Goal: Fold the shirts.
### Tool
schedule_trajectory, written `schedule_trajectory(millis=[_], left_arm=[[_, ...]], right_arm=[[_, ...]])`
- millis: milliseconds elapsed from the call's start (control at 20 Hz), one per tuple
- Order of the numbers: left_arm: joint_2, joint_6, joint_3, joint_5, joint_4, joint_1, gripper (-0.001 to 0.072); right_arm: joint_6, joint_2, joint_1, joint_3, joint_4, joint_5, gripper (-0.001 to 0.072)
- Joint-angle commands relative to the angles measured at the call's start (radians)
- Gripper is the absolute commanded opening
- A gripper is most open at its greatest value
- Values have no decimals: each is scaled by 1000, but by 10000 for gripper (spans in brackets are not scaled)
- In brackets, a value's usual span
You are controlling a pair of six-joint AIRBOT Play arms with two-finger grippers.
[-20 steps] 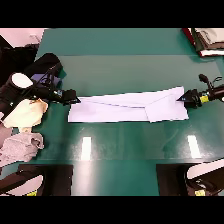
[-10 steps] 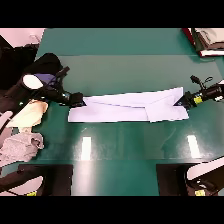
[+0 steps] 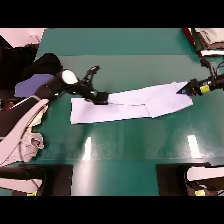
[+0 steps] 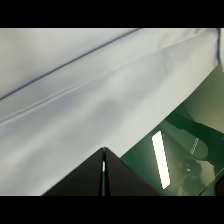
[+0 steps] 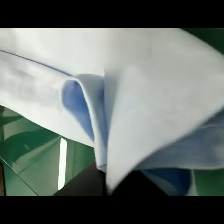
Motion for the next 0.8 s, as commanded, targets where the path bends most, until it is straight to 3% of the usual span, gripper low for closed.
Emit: schedule_trajectory(millis=[0,300,500,750], left_arm=[[-156,-16,182,8,0,-80,21],[-318,-70,356,66,-6,-125,21],[-332,-72,369,87,8,-117,21],[-330,-72,370,51,107,-106,21]], right_arm=[[76,111,104,48,80,4,14],[157,122,393,294,75,10,14],[229,74,531,425,-58,30,14],[248,11,614,521,-62,27,15]])
